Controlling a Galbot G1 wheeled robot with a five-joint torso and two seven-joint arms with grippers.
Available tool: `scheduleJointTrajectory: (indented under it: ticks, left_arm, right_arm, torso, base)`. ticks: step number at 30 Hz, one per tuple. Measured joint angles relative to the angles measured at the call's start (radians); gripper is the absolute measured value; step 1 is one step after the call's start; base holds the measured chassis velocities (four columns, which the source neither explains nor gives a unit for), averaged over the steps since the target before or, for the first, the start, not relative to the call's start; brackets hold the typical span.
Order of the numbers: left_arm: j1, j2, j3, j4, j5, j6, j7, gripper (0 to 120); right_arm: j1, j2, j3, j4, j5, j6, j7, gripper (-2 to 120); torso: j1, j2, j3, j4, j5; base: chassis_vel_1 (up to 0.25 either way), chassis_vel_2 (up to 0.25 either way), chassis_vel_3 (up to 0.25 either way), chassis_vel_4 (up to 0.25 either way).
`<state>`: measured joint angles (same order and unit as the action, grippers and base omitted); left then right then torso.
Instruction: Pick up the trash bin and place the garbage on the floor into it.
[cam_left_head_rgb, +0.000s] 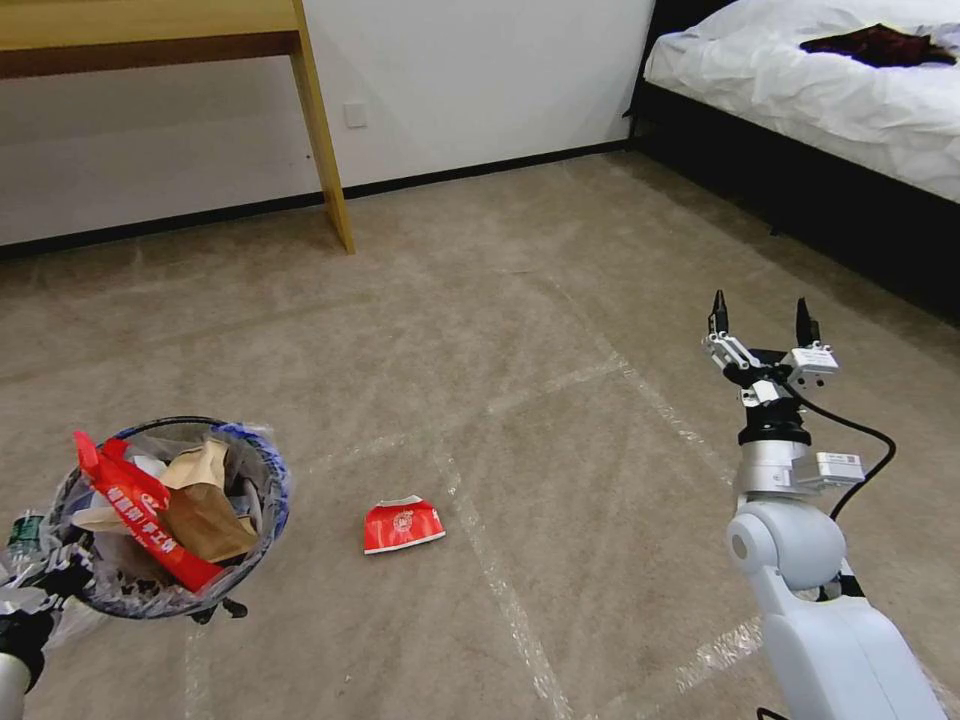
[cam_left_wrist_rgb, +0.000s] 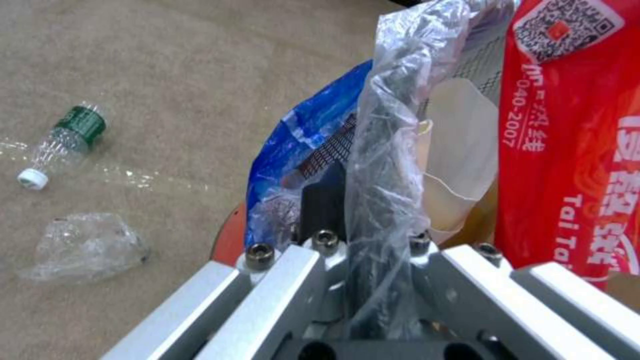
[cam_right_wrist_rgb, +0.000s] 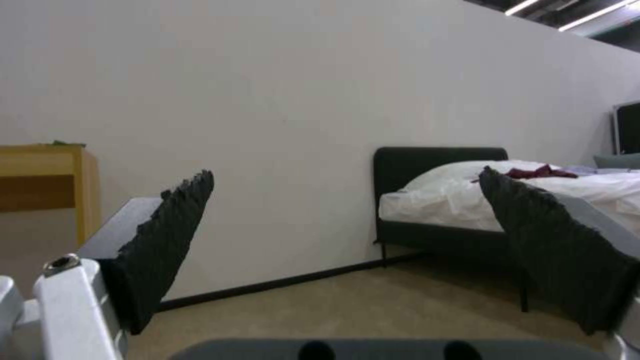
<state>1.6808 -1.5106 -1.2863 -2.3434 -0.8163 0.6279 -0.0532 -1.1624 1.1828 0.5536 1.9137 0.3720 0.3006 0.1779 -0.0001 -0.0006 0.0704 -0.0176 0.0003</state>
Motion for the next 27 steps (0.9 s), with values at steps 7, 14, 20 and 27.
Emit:
scheduleJointTrajectory:
  ticks: [7,14,20,27]
  left_arm:
    - [-0.006,0.003,0.001,0.005,0.002,0.000,0.000,1]
    - [-0.009,0.004,0.003,0.014,0.004,0.000,0.000,1]
    - [-0.013,0.005,0.006,0.020,0.007,0.000,0.000,1]
    - [-0.018,0.006,0.008,0.026,0.009,0.000,0.000,1]
  right_arm:
    - [0.005,-0.001,-0.007,-0.009,0.001,0.004,-0.001,100]
    - [0.008,0.003,-0.017,-0.015,0.000,0.005,-0.001,100]
    - [0.009,0.009,-0.020,-0.021,-0.004,0.007,-0.001,100]
    - [0.013,0.012,-0.024,-0.028,-0.005,0.019,0.000,100]
  torso:
    - [0.000,0.000,0.000,0.0000,0.0000]
    - [0.000,0.000,0.000,0.0000,-0.0001]
    - [0.000,0.000,0.000,0.0001,0.0000]
    - [0.000,0.000,0.000,0.0001,0.0001]
  base:
    - [-0.016,0.018,0.019,-0.016]
    - [-0.145,0.148,0.148,-0.137]
    - [-0.187,0.200,0.198,-0.189]
    - [-0.154,0.154,0.141,-0.165]
